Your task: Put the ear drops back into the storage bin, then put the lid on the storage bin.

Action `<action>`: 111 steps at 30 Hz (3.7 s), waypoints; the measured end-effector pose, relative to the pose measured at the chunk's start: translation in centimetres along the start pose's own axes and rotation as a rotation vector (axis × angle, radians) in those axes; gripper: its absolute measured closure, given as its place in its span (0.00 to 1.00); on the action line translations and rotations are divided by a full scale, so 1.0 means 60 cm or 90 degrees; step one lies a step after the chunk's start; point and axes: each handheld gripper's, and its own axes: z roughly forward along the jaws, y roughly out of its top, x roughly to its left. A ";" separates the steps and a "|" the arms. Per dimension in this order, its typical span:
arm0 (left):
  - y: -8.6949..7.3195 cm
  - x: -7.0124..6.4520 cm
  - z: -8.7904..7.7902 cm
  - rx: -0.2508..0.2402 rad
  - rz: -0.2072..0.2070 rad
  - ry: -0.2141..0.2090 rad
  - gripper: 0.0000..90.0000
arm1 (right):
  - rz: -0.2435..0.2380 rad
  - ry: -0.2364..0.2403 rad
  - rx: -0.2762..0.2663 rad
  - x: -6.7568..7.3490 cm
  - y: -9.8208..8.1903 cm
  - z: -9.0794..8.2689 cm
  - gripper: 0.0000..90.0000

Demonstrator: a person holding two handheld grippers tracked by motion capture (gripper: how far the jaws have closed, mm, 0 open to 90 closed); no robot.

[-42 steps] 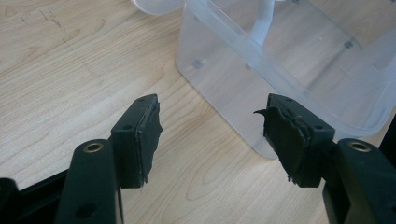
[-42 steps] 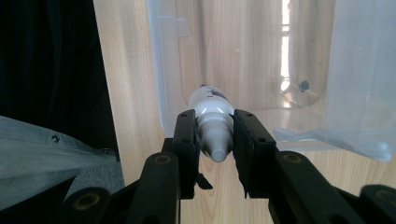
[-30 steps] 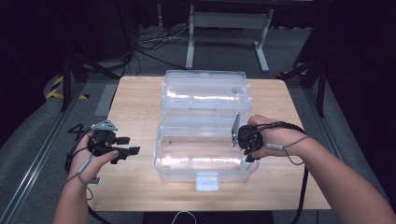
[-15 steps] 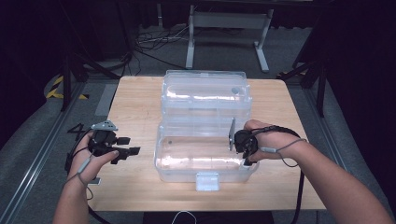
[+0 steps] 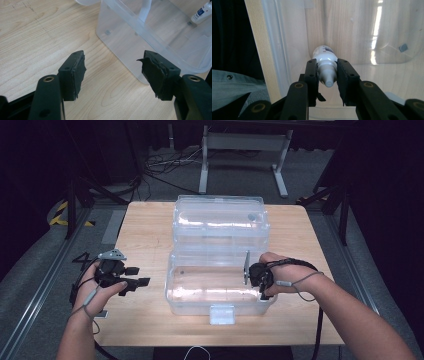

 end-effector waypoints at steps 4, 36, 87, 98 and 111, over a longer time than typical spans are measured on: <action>0.000 0.000 0.001 0.001 -0.002 -0.001 0.40 | 0.000 -0.001 0.002 -0.001 0.000 0.007 0.79; 0.002 0.001 0.001 -0.006 0.013 0.000 0.41 | 0.028 -0.022 -0.079 0.016 -0.014 -0.039 0.72; 0.200 -0.080 0.007 -0.081 0.151 -0.024 0.41 | 0.022 -0.011 -0.301 0.065 -0.021 0.026 0.91; 0.272 -0.109 0.034 -0.060 0.202 -0.027 0.39 | 0.027 0.004 -0.298 0.063 -0.022 0.025 0.90; 0.331 -0.117 0.069 -0.032 0.219 -0.022 0.39 | 0.021 0.000 -0.305 0.061 -0.024 0.027 0.90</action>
